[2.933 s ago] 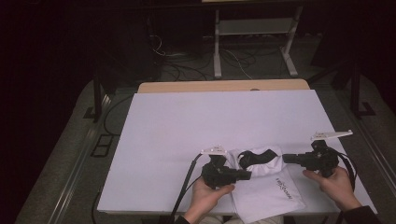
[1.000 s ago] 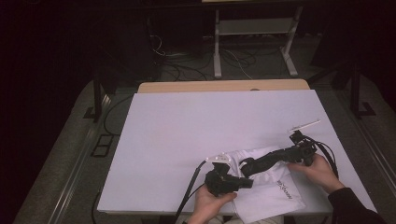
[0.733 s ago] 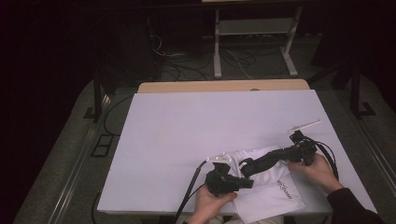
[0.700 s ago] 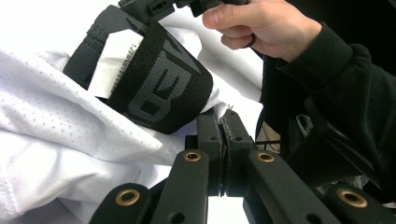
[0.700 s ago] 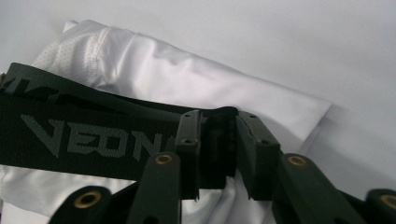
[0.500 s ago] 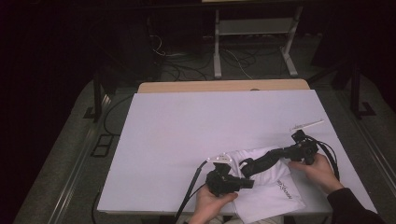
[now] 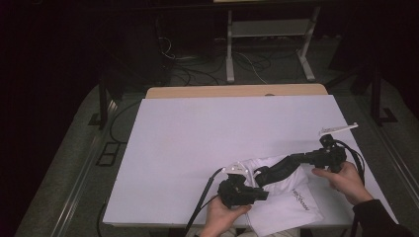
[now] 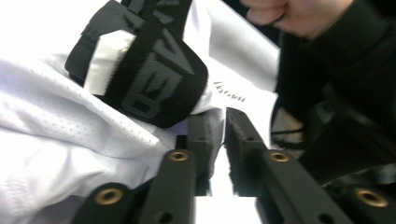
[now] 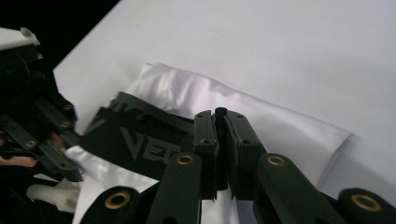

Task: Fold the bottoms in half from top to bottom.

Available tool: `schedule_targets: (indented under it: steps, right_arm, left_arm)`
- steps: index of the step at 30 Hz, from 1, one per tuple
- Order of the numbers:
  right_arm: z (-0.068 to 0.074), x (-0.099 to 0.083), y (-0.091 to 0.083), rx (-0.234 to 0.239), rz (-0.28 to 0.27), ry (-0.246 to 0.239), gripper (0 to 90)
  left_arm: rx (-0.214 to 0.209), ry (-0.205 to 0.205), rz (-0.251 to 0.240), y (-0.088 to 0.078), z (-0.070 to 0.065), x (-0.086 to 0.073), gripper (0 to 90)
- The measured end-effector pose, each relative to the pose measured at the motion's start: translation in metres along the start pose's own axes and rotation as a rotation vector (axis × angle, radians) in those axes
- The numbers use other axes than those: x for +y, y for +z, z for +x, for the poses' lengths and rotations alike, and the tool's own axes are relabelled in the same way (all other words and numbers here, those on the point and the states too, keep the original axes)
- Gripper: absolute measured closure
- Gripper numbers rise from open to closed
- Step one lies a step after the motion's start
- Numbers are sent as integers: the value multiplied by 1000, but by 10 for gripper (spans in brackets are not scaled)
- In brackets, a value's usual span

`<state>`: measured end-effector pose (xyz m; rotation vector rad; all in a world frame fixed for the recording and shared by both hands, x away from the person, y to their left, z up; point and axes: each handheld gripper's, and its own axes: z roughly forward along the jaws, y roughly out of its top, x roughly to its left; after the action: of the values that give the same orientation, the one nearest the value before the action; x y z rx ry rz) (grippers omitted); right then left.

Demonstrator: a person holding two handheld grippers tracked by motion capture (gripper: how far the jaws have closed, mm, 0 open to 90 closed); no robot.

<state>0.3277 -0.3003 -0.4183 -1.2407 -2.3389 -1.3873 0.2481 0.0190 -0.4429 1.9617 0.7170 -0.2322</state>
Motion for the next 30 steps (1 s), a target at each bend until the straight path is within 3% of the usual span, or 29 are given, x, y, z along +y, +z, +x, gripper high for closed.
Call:
schedule_targets:
  steps: [4,8,9,24,30]
  right_arm:
    - [0,-1,-7,14,-18,-1,821]
    - [1,-5,-9,36,-14,-6,822]
    - [2,-7,-10,44,-11,-4,822]
    - [12,-15,-15,78,1,-27,821]
    - [14,-19,-15,91,21,-31,819]
  left_arm:
    - [82,77,-14,-5,-10,1,567]
    - [209,121,-66,-10,-20,1,414]
    - [216,122,-70,-11,-20,1,374]
    - [122,42,-151,-32,6,26,187]
    - [116,16,-173,-37,17,29,166]
